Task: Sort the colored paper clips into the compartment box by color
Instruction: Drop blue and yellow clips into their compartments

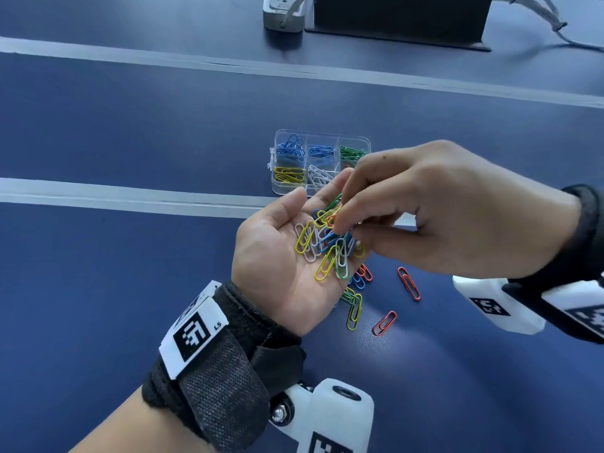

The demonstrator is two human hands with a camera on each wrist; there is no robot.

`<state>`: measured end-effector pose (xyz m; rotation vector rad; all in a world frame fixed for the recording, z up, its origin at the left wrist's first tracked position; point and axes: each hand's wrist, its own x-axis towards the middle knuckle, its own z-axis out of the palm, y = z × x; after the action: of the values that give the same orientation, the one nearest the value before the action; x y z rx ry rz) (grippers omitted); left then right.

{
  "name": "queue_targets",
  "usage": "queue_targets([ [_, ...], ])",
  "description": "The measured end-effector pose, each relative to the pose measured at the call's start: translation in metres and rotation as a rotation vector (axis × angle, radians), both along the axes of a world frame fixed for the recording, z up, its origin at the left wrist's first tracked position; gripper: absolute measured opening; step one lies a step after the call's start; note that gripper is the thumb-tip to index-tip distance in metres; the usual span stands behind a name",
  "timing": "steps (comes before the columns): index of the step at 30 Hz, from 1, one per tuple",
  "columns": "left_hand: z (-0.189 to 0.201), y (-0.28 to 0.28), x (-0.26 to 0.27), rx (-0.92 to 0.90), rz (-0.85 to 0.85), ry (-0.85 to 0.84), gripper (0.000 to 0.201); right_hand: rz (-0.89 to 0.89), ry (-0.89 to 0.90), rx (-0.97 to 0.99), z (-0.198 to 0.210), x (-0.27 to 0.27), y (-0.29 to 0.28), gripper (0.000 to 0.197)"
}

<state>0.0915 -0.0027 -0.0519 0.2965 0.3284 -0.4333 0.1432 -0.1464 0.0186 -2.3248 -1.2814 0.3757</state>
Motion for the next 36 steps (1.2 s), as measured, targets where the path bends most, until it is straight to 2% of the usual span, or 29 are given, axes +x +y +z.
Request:
queue_targets([
  [5,-0.004,-0.002,-0.003,-0.129,0.016,0.005,0.053,0.059,-0.049,-0.082,-0.005,-0.001,0.010,0.022],
  [10,-0.003,-0.006,-0.002,-0.172,0.041,0.018,0.049,0.043,-0.024,-0.111,-0.003,0.002,0.015,0.016],
  [13,-0.002,-0.007,0.000,-0.117,0.038,0.044,0.040,0.009,-0.017,-0.070,0.002,0.003,0.017,0.014],
  [16,0.003,-0.008,-0.002,-0.085,0.030,0.033,0.037,-0.109,0.125,0.041,0.009,0.004,0.014,0.014],
  [19,0.004,-0.008,-0.002,-0.083,0.020,0.023,0.044,-0.226,0.271,0.158,0.012,0.005,0.010,0.021],
  [24,0.003,-0.007,-0.002,-0.108,-0.004,-0.036,0.051,-0.200,0.138,0.043,0.016,0.004,0.007,0.012],
  [27,0.002,-0.007,-0.002,-0.153,0.015,-0.047,0.048,-0.104,0.074,-0.045,0.016,-0.002,0.012,0.019],
  [31,0.000,-0.007,-0.003,-0.208,-0.003,-0.013,0.051,0.022,-0.122,-0.169,0.006,-0.005,0.018,0.020],
  [36,0.002,-0.009,-0.004,-0.060,0.004,-0.057,0.037,-0.016,-0.040,-0.182,0.011,-0.007,0.026,0.030],
])
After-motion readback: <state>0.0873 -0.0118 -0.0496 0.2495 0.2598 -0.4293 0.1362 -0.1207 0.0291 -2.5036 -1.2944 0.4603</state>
